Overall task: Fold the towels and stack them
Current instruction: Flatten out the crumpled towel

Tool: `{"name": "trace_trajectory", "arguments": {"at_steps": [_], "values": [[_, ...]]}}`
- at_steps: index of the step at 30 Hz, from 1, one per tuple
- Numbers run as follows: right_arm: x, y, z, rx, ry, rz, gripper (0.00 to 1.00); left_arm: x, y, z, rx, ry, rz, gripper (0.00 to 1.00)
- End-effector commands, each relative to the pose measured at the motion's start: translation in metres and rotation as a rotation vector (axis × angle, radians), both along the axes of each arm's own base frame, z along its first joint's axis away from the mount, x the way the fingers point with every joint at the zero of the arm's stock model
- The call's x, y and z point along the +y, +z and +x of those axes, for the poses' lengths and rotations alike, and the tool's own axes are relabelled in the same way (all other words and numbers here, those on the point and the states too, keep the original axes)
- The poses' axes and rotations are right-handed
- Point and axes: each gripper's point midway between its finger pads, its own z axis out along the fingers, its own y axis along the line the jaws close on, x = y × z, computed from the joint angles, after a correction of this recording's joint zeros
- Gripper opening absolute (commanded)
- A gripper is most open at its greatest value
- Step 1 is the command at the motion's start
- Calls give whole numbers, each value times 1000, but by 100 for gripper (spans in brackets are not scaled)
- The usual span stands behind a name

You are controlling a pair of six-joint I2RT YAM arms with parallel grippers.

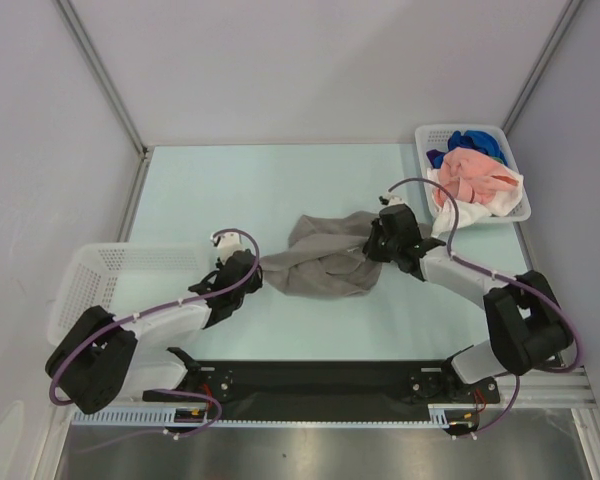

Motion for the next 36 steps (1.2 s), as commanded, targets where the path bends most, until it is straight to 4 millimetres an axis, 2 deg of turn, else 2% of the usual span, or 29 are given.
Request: {"name": "trace_trajectory", "arguments": {"at_steps": [1,2,6,11,15,20,23,28,29,30,32,36], "values": [[-27,43,18,-95,-81,-27,0,-17,29,15,-80,-38,-46,42],[-38,45,20,-90,-108,-38,0,-18,28,16,-77,-41,-45,43],[-49,51,24,-96,-123,-41,0,-26,35,23,-83,-59,-46,47],[-47,50,28,-82,-103,-48,0,-40,55,32,-150,-124,-77,49],[-45,52,35,-79,-93,-49,0,-51,61,32,-171,-206,-80,53],[-36,64,49,-91,-75,-38,3,-51,51,32,-135,-206,-53,57],[-33,68,53,-83,-62,-39,9,-50,46,31,-118,-198,-52,61],[-29,68,45,-78,-44,-14,21,-49,32,21,-91,-199,-84,66],[-28,68,42,-82,-43,-10,28,-49,29,19,-84,-201,-86,67],[-29,60,36,-65,-41,-14,31,-50,27,18,-77,-200,-94,68],[-29,58,31,-66,-45,-5,35,-52,22,15,-62,-205,-110,68],[-28,40,14,-34,-26,10,39,-51,18,10,-48,-201,-132,70]]}}
